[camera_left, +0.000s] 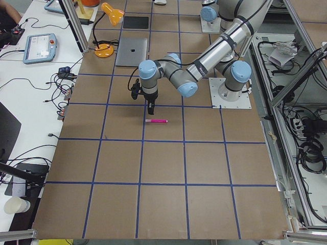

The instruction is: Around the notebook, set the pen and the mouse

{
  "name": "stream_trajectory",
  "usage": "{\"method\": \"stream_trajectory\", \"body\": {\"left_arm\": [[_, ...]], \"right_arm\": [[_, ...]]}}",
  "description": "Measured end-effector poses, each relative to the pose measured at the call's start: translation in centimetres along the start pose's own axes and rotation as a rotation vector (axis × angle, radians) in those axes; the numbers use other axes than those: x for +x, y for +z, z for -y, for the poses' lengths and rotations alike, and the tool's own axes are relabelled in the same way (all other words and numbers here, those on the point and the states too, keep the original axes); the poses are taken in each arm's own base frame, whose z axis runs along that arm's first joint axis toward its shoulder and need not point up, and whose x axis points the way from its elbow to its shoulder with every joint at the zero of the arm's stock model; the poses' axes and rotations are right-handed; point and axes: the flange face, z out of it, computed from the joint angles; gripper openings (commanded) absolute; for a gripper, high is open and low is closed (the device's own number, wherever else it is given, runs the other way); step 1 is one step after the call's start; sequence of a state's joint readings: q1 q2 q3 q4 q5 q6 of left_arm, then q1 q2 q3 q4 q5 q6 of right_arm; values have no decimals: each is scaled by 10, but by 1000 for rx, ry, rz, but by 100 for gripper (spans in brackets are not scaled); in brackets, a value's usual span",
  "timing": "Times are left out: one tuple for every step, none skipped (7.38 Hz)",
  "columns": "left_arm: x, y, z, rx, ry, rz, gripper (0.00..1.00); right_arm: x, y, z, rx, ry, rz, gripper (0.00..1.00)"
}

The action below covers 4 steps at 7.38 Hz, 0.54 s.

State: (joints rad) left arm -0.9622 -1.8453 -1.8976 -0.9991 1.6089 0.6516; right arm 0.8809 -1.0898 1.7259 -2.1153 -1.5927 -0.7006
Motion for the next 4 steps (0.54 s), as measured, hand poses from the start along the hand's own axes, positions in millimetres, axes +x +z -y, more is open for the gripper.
{"method": "stream_trajectory", "body": {"left_arm": [[-11, 19, 2, -7, -10, -7, 97], [-17, 34, 3, -20, -16, -18, 91], [-18, 45, 3, -34, -19, -27, 87], [-18, 52, 2, -44, -20, -35, 77]], "right_arm": [[4, 6, -7, -19, 29, 0, 100], [9, 10, -13, -46, 47, -7, 100], [11, 16, -21, -79, 55, -22, 100], [9, 23, -27, -102, 57, -31, 100]]}}
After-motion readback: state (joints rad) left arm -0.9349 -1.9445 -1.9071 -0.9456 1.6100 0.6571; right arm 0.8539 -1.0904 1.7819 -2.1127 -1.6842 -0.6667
